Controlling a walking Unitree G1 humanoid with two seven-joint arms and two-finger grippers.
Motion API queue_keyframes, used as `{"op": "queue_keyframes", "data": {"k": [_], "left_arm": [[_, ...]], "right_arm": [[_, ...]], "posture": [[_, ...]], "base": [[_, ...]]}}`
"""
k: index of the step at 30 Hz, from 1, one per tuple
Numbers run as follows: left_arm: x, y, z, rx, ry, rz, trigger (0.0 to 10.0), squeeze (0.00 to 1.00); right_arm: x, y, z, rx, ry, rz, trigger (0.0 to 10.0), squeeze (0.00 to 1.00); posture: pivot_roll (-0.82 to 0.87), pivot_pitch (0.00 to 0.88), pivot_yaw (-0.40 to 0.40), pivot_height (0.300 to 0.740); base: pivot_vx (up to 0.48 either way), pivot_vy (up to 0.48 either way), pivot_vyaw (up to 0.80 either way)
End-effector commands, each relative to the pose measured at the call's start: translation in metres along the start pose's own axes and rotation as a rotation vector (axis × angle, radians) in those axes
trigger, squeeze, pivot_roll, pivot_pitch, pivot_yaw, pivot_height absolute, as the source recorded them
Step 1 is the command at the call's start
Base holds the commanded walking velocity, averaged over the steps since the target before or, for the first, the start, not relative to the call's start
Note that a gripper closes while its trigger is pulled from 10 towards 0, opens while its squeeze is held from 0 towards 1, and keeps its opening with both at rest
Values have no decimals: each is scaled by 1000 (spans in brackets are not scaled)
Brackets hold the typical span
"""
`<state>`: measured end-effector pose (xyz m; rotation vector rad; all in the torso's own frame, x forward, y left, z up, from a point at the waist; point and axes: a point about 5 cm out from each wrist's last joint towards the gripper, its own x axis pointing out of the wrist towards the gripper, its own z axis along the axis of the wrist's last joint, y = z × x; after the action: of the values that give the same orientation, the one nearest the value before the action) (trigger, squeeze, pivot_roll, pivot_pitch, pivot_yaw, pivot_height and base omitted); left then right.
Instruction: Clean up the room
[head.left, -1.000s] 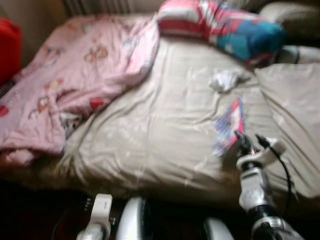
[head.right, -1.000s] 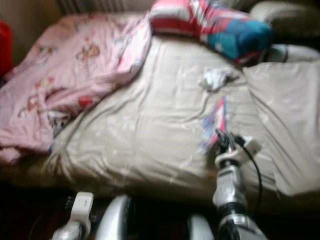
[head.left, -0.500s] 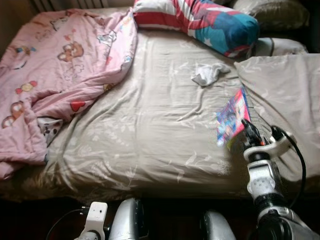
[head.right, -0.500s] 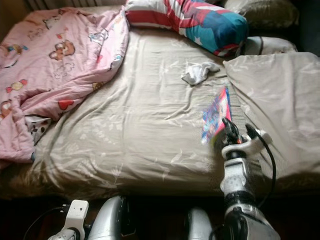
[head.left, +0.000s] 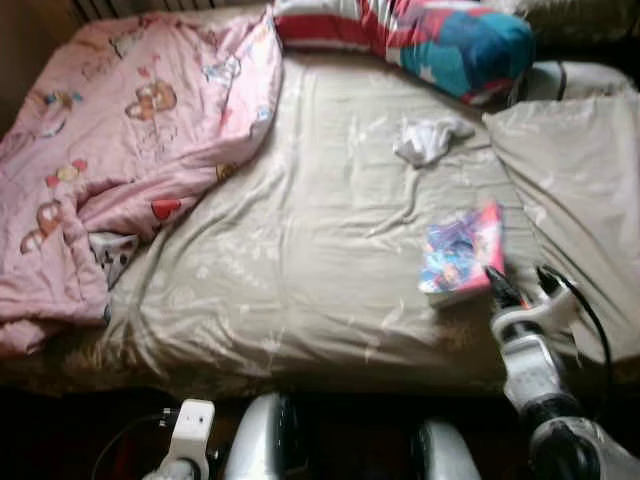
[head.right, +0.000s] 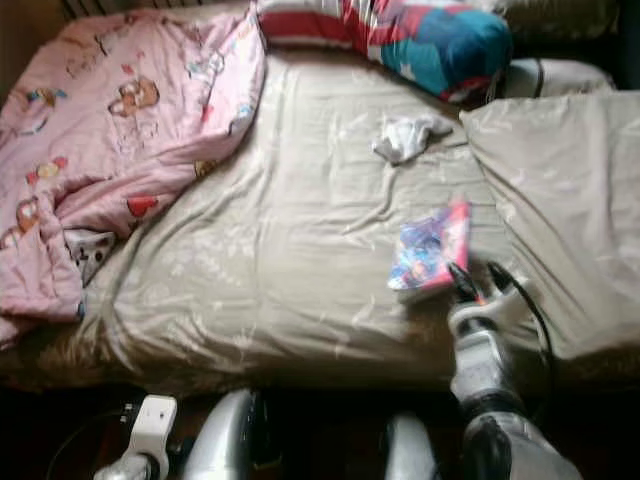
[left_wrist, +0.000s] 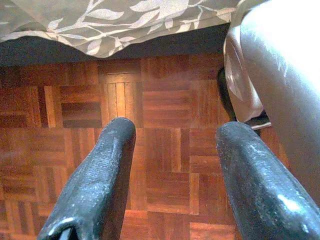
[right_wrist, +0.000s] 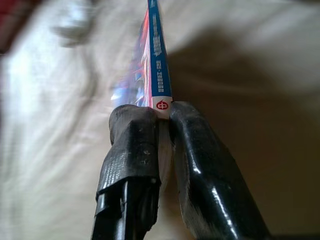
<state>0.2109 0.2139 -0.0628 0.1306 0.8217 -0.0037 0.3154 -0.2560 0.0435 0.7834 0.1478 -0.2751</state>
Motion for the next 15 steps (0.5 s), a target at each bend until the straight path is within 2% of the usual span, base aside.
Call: {"op": "queue_keyframes", "data": {"k": [1, 3, 8, 12, 15], "left_arm": [[-4, 5, -13, 13, 45, 3, 10000, 0], [-4, 5, -14, 17, 47, 1, 10000, 0], [-4, 5, -14, 23, 46, -5, 10000, 0], [-4, 3, -14, 28, 45, -11, 10000, 0], [-4, 3, -14, 29, 44, -13, 10000, 0]], "right_arm": [[-1, -2, -4, -4, 5, -34, 10000, 0], [-4, -11, -1, -10, -8, -82, 10000, 0], [-5, -16, 5, -23, -33, -120, 10000, 0], [0, -10, 15, -115, -41, -107, 10000, 0], [2, -7, 20, -128, -50, -100, 10000, 0]], "posture": [[-77, 240, 114, 625], [-79, 244, 118, 625], [-79, 247, 124, 625], [-76, 250, 128, 625], [-75, 251, 129, 625]], "base": [[0, 0, 0], [0, 0, 0], [0, 0, 0], [0, 0, 0], [0, 0, 0]]}}
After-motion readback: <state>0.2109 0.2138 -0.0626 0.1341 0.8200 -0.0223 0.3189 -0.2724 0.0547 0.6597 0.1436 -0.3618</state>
